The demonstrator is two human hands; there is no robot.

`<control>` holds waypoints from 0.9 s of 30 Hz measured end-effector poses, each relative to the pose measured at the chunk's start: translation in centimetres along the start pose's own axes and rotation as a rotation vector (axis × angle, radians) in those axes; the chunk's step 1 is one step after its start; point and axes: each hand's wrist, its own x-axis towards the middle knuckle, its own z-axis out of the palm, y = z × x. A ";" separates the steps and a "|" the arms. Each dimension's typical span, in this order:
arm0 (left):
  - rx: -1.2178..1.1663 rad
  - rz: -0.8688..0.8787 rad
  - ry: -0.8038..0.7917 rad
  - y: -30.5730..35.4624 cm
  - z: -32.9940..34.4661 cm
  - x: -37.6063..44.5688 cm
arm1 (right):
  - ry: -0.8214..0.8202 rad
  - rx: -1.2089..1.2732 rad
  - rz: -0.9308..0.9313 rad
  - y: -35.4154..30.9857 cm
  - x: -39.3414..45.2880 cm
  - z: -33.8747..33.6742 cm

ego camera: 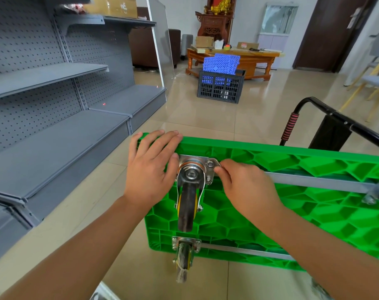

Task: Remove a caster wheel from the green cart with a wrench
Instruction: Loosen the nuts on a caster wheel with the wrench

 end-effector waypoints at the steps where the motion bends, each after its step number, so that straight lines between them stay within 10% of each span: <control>1: 0.000 0.001 0.001 0.0 0.0 0.0 | 0.021 -0.104 -0.045 0.1 0.3 -0.6; 27: -0.013 -0.006 -0.008 -0.1 0.0 -0.1 | -0.115 0.669 0.309 -0.5 -1.4 2.6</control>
